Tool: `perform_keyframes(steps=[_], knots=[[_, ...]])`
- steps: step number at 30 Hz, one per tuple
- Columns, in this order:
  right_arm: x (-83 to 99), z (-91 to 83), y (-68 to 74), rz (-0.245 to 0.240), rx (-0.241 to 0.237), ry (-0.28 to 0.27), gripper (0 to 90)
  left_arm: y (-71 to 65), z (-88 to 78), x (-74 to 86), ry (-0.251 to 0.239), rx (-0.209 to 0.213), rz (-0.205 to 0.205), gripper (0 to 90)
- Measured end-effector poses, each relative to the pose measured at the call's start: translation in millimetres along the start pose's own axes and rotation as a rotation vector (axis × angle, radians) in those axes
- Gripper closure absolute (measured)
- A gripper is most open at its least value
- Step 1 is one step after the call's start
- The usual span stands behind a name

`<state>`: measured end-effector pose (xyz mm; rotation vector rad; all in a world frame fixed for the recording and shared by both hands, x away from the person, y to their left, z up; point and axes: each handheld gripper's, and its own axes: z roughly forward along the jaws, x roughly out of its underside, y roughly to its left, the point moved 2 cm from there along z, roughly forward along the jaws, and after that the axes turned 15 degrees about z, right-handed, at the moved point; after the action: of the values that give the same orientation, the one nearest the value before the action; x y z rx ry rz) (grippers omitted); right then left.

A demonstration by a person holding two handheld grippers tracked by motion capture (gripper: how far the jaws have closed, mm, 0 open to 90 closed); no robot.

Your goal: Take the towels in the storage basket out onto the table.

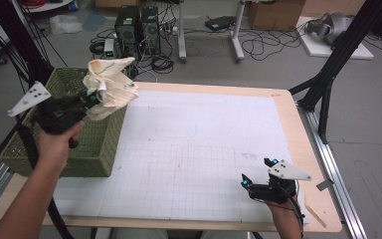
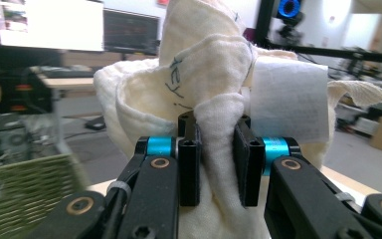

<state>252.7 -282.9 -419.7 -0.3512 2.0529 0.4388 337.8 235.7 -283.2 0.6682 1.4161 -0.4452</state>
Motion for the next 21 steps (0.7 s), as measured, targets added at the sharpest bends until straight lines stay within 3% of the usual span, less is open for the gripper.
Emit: perform_keyframes(steps=[7,10,11,12,14,15,16,19,21], knots=[[-0.2,0.1,-0.6,-0.003,0.000,-0.002,7.6,-43.8,37.3,9.7,0.013,0.132,0.004,76.3],[-0.1,0.1,-1.0,-0.004,-0.001,-0.001,7.6,-54.2,47.5,13.5,0.020,0.159,0.000,76.2],[-0.1,0.2,-1.3,-0.004,0.000,-0.002,7.6,-65.1,57.5,18.2,0.025,0.188,0.003,76.2],[-0.1,0.2,-1.3,-0.004,0.000,-0.002,7.6,-65.1,57.5,18.2,0.025,0.188,0.003,76.2],[-0.1,0.3,-1.8,-0.002,0.002,-0.001,7.6,-81.8,72.0,26.8,0.039,0.225,0.009,76.1],[-0.1,0.4,-2.3,-0.003,0.002,-0.003,7.6,-81.8,72.0,26.8,0.039,0.225,0.009,76.1],[0.1,0.2,-2.3,0.003,0.002,-0.002,7.6,-93.8,81.5,34.3,0.048,0.253,0.009,76.1],[0.3,0.1,-3.4,0.004,0.003,-0.004,7.6,-113.3,95.6,47.1,0.081,0.296,0.027,75.9],[0.3,0.0,-3.8,0.005,0.005,-0.004,7.6,-119.5,100.1,51.6,0.089,0.304,0.029,75.8]])
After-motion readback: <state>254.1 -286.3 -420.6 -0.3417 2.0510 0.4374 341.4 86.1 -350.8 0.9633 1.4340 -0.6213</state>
